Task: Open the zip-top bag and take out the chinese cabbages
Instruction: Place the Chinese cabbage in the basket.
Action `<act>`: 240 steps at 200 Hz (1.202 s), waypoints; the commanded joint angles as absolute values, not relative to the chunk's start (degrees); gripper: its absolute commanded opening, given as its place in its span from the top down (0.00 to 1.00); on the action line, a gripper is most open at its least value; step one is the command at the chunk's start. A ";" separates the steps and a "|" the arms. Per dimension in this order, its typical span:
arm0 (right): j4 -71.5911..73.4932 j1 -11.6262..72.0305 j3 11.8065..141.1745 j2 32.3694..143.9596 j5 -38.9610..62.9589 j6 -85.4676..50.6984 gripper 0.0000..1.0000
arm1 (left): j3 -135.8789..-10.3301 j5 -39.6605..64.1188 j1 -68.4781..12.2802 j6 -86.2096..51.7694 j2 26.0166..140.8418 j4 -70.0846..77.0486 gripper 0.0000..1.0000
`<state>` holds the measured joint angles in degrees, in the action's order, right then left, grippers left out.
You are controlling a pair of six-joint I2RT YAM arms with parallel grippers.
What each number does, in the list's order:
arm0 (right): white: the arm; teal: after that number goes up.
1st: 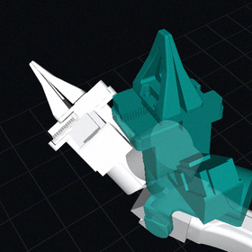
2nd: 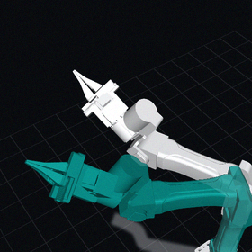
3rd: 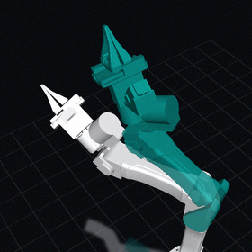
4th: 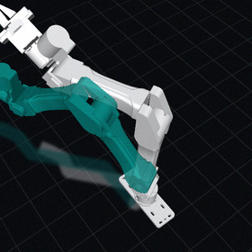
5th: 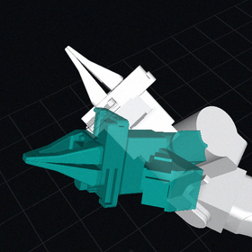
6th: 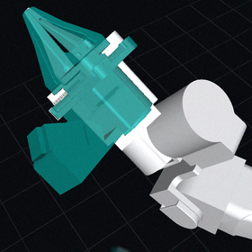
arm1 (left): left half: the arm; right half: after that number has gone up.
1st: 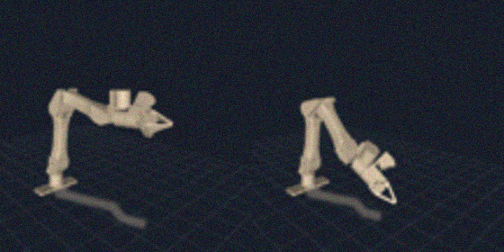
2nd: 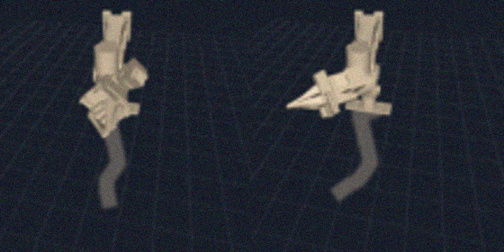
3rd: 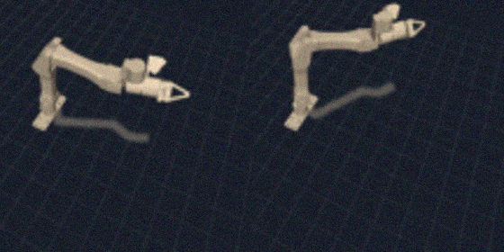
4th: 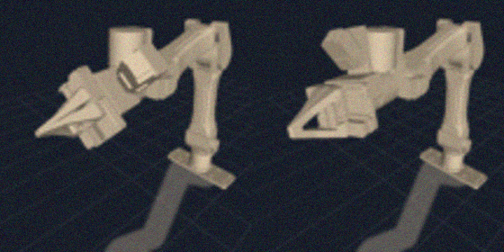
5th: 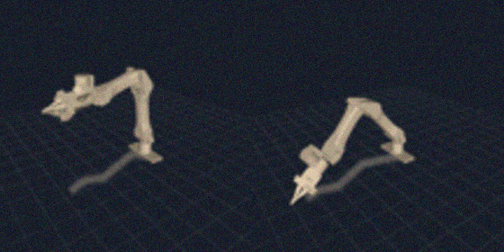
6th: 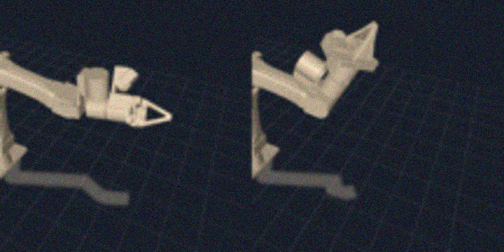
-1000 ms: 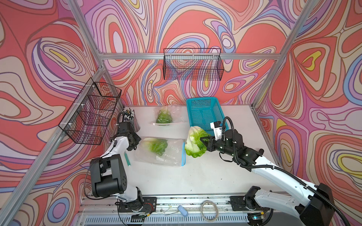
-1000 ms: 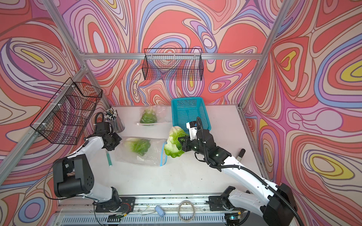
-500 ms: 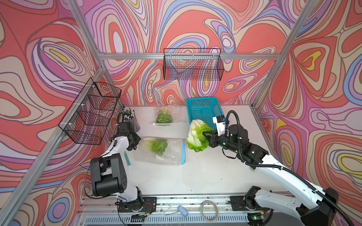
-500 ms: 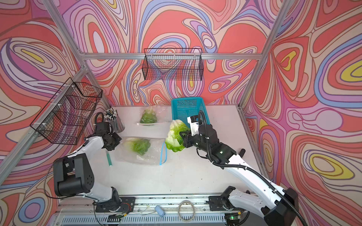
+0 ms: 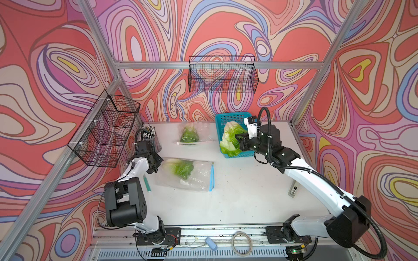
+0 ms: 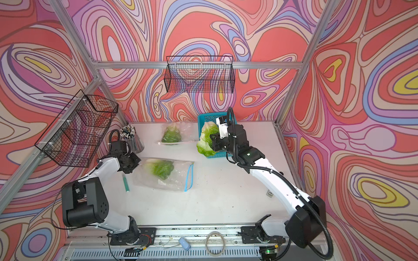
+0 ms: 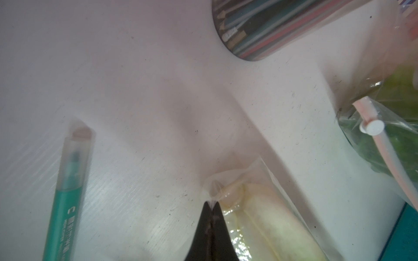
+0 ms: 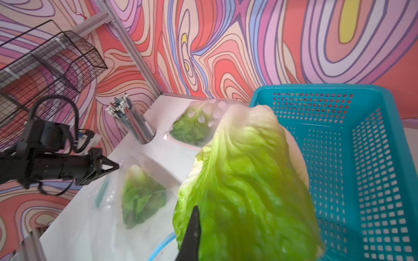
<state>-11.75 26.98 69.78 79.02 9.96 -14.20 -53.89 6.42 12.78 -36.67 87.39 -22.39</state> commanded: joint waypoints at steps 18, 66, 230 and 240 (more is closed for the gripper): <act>-7.49 22.61 76.61 89.09 15.12 -11.32 1.00 | -53.04 7.89 13.02 -37.10 86.31 -21.57 1.00; -5.47 18.71 84.19 103.11 18.39 -10.29 1.00 | -52.83 9.47 13.03 -37.28 86.31 -21.53 1.00; -3.58 16.35 103.05 127.46 20.94 -9.65 1.00 | -53.09 10.98 12.22 -36.73 85.61 -22.06 1.00; -3.90 16.40 104.01 128.49 20.99 -10.09 1.00 | -53.09 10.92 12.24 -36.61 85.49 -22.06 1.00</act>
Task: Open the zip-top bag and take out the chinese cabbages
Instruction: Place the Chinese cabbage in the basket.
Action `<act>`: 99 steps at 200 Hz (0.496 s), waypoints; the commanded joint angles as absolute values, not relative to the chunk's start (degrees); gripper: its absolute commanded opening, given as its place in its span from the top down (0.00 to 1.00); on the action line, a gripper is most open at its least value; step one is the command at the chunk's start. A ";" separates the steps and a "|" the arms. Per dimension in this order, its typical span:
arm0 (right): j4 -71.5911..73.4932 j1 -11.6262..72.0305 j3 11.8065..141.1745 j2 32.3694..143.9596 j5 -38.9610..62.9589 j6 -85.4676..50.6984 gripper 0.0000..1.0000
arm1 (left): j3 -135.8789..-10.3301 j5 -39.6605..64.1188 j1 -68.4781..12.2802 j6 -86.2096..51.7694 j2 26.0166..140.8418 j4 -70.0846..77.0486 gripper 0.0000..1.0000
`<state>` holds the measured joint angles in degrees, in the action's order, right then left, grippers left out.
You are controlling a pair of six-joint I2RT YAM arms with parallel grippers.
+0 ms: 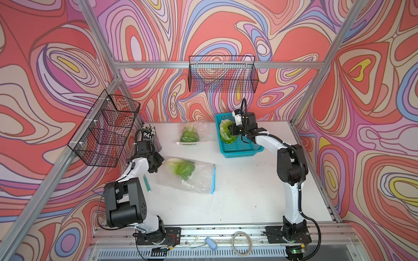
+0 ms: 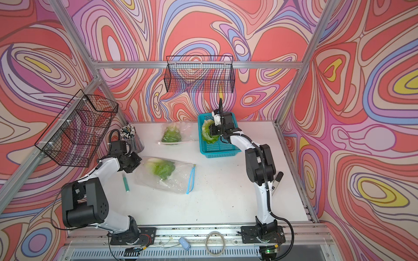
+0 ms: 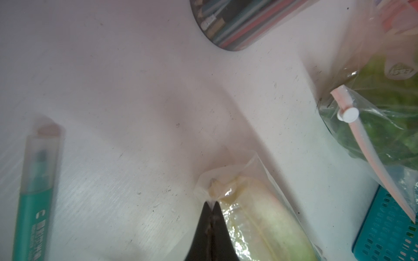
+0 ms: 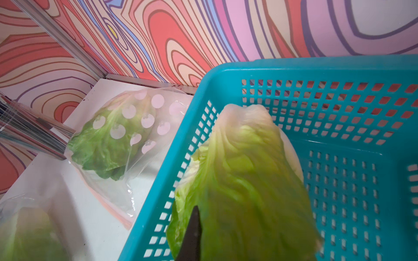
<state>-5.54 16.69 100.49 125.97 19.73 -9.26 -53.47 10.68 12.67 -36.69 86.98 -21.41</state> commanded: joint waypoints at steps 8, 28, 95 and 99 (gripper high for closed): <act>-4.05 16.43 104.48 129.18 21.00 -10.57 1.00 | -53.11 10.82 12.25 -36.66 85.43 -22.05 1.00; -3.38 16.41 104.29 130.07 21.37 -12.03 1.00 | -53.14 10.88 12.22 -36.67 85.51 -22.02 1.00; -3.57 16.40 102.91 130.43 20.92 -13.08 0.88 | -53.26 11.25 12.24 -36.70 85.59 -22.06 1.00; -3.65 16.36 102.84 130.35 20.85 -13.10 0.86 | -53.26 11.25 12.22 -36.69 85.58 -22.02 1.00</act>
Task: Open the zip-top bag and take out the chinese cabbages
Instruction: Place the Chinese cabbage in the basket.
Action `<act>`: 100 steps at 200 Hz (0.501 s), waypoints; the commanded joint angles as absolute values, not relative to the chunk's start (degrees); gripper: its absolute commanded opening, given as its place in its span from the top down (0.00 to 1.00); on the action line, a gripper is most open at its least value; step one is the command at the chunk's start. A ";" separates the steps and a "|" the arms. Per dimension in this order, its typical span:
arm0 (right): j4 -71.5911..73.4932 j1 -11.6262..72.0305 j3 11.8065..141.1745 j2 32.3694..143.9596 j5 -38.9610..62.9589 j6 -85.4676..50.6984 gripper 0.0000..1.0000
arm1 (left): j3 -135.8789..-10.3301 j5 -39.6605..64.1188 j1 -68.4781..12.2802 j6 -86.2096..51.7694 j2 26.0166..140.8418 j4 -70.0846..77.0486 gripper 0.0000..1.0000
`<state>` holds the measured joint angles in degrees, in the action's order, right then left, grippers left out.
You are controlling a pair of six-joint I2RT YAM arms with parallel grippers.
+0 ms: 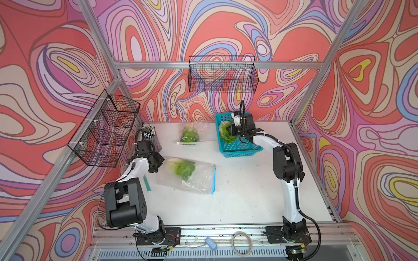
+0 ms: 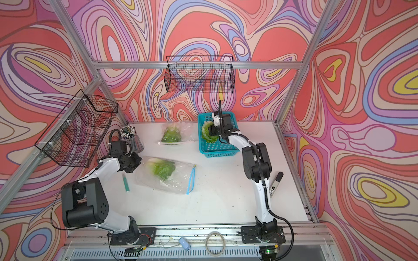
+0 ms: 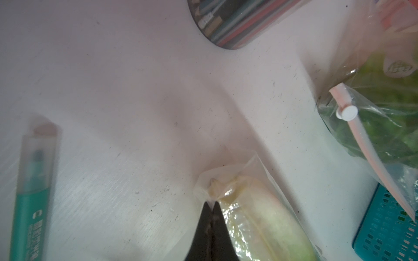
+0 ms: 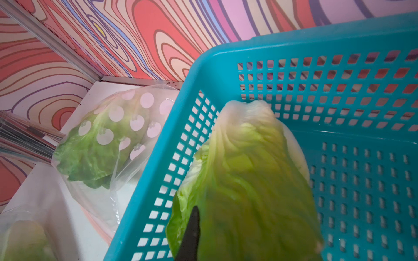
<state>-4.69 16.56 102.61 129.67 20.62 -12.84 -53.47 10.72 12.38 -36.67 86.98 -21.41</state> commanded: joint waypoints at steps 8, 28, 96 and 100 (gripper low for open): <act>-3.69 16.36 102.78 130.13 20.84 -13.18 0.83 | -53.28 11.25 12.29 -36.71 85.58 -22.03 1.00; -3.77 16.36 102.14 129.40 20.74 -13.53 0.74 | -53.22 11.25 12.21 -36.71 85.58 -21.95 1.00; -5.87 16.35 99.65 125.31 20.16 -14.91 0.51 | -53.10 11.50 12.17 -36.75 85.40 -21.73 1.00; -6.27 16.35 99.43 124.92 20.13 -15.04 0.49 | -53.14 11.57 12.21 -36.80 85.41 -21.69 1.00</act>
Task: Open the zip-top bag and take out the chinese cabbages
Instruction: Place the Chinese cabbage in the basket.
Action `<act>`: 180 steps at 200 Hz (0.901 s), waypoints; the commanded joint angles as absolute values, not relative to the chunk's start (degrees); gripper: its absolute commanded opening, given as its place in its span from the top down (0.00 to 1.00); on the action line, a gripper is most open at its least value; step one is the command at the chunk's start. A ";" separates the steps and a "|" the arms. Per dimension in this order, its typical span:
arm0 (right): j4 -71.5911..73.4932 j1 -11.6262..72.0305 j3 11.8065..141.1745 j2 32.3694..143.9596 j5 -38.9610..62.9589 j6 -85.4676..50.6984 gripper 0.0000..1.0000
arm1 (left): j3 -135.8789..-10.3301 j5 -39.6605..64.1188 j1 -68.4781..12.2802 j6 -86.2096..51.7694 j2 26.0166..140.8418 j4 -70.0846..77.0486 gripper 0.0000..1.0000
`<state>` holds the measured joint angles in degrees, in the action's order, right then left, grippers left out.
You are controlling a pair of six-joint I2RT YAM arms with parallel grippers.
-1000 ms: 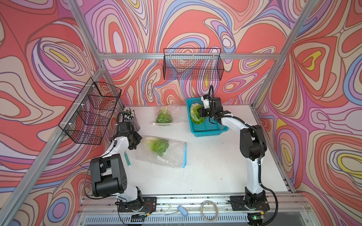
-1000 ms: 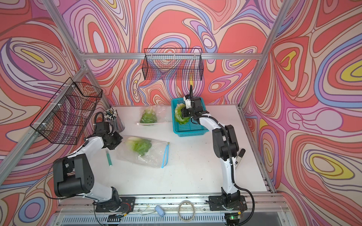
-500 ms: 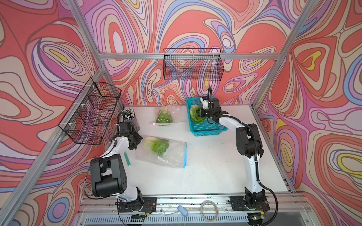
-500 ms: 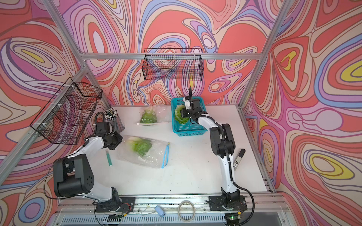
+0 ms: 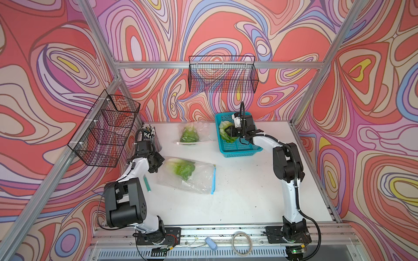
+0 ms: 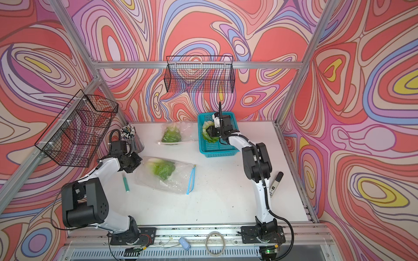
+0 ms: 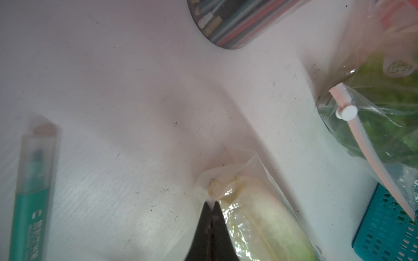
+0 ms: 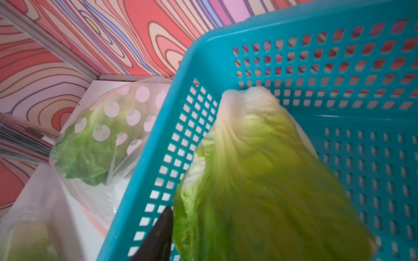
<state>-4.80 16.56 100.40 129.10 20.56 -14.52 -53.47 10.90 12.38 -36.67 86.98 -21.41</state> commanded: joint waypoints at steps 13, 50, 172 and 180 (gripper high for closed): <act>-7.13 16.35 98.65 123.75 19.66 -15.54 0.45 | -53.05 11.73 12.13 -36.90 85.42 -21.56 1.00; -12.52 16.40 98.18 121.26 18.08 -16.73 0.36 | -53.03 11.95 12.05 -36.97 85.24 -21.53 1.00; -16.66 20.54 82.24 99.35 14.49 -16.73 0.34 | -52.74 17.61 11.71 -45.06 87.21 -21.57 1.00; -17.17 21.56 81.35 97.82 13.90 -16.28 0.33 | -52.93 18.02 11.77 -45.98 87.30 -21.88 1.00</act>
<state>-15.49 18.79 83.42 102.50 15.70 -17.56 -53.25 15.20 12.01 -41.69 86.67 -21.19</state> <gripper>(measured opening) 0.664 0.047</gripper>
